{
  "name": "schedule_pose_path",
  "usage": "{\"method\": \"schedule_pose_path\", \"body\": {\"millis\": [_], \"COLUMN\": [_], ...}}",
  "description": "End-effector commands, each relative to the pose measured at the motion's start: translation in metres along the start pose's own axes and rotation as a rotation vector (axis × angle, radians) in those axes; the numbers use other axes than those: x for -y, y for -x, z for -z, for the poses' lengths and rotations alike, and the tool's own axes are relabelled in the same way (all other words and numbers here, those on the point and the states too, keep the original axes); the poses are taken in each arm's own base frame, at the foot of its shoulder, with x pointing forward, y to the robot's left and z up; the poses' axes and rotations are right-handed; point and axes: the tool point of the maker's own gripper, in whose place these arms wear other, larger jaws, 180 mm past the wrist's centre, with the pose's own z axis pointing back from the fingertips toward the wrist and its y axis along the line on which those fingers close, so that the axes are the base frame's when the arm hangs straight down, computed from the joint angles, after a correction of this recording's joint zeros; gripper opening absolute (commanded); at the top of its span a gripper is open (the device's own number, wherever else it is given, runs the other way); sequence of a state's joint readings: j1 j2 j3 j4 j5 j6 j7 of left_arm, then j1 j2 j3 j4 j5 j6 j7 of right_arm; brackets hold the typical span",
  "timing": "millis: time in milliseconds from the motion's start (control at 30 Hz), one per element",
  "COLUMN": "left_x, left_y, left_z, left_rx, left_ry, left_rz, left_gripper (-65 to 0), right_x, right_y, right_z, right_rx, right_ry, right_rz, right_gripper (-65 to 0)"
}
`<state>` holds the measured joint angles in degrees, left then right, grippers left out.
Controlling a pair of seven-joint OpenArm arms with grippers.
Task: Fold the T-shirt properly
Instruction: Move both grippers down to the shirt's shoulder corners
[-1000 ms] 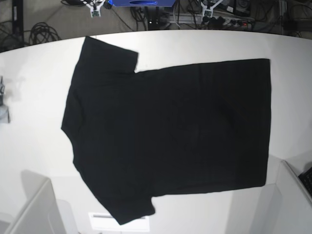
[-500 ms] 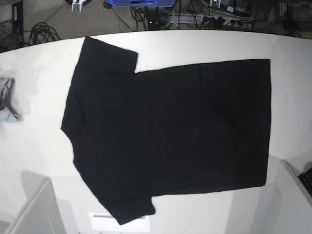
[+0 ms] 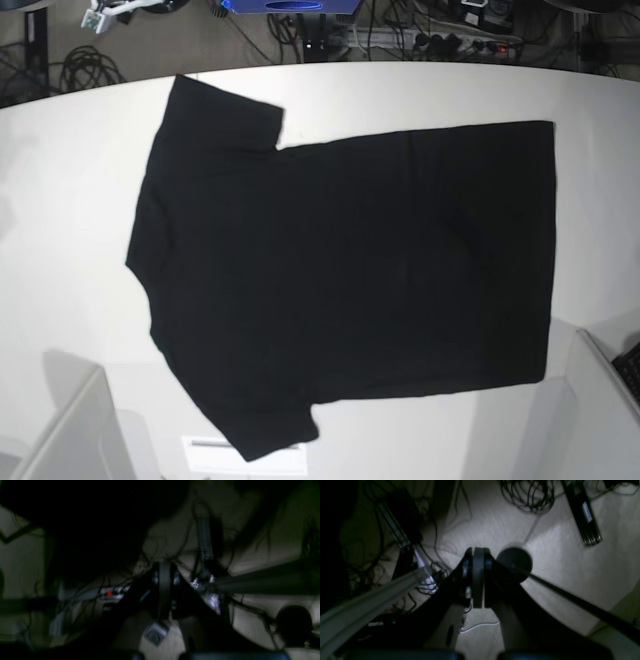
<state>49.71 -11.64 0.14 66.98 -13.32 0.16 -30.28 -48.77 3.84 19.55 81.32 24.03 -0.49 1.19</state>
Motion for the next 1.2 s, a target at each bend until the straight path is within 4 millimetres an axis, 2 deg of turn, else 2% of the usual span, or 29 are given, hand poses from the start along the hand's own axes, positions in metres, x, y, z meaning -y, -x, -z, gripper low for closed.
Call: {"method": "schedule_pose_path", "body": {"millis": [0, 67, 167, 300, 400, 600, 667, 733, 800, 833, 867, 900, 967, 1067, 1100, 1167], "left_x": [-0.010, -0.015, -0.010, 0.000, -0.006, -0.033, -0.039, -0.048, -0.058, -0.063, -0.066, -0.068, -0.072, -0.075, -0.076, -0.081], "left_y": [-0.010, -0.030, -0.058, -0.087, -0.108, -0.146, -0.156, -0.164, -0.167, -0.168, -0.168, -0.168, -0.169, -0.172, -0.173, -0.170], "left_z": [-0.010, -0.016, -0.023, -0.034, -0.040, -0.048, -0.048, -0.050, -0.051, -0.051, -0.050, -0.050, -0.050, -0.048, -0.047, -0.045], "left_rx": [0.030, 0.074, 0.137, 0.199, 0.248, 0.338, 0.364, 0.385, 0.395, 0.400, 0.400, 0.402, 0.406, 0.420, 0.422, 0.420], "left_ry": [-0.004, 0.004, 0.042, 0.078, 0.062, -0.008, -0.025, -0.060, -0.095, -0.109, -0.117, -0.124, -0.135, -0.144, -0.149, -0.167], "left_rz": [0.007, -0.007, 0.002, -0.007, -0.005, 0.022, 0.026, -0.010, -0.043, -0.061, -0.075, -0.087, -0.113, -0.136, -0.150, -0.187], "left_gripper": [-65.0, -65.0, -65.0, -65.0, -65.0, -65.0, -65.0, -65.0, -65.0, -65.0, -65.0, -62.7, -43.9, -25.2, -21.1, -17.4], "right_x": [0.006, 0.000, -0.014, -0.039, -0.062, -0.096, -0.106, -0.117, -0.126, -0.129, -0.131, -0.134, -0.141, -0.146, -0.147, -0.146], "right_y": [-0.017, -0.039, -0.075, -0.113, -0.132, -0.148, -0.155, -0.163, -0.171, -0.175, -0.179, -0.182, -0.186, -0.184, -0.182, -0.178], "right_z": [-0.007, -0.019, -0.040, -0.060, -0.062, -0.057, -0.058, -0.061, -0.062, -0.061, -0.060, -0.059, -0.055, -0.040, -0.034, -0.021], "right_rx": [0.045, 0.083, 0.162, 0.230, 0.239, 0.179, 0.173, 0.178, 0.189, 0.195, 0.199, 0.199, 0.186, 0.136, 0.120, 0.094], "right_ry": [0.003, -0.009, -0.032, -0.090, -0.150, -0.330, -0.406, -0.476, -0.518, -0.527, -0.534, -0.540, -0.555, -0.563, -0.560, -0.552], "right_rz": [-0.009, -0.004, 0.011, 0.007, 0.027, 0.197, 0.206, 0.201, 0.193, 0.189, 0.188, 0.185, 0.183, 0.189, 0.196, 0.214], "right_gripper": [-65.0, -65.0, -65.0, -65.0, -65.0, -65.0, -53.6, -37.2, -24.2, -20.3, -19.4, -19.7, -22.4, -24.0, -24.0, -24.0]}}
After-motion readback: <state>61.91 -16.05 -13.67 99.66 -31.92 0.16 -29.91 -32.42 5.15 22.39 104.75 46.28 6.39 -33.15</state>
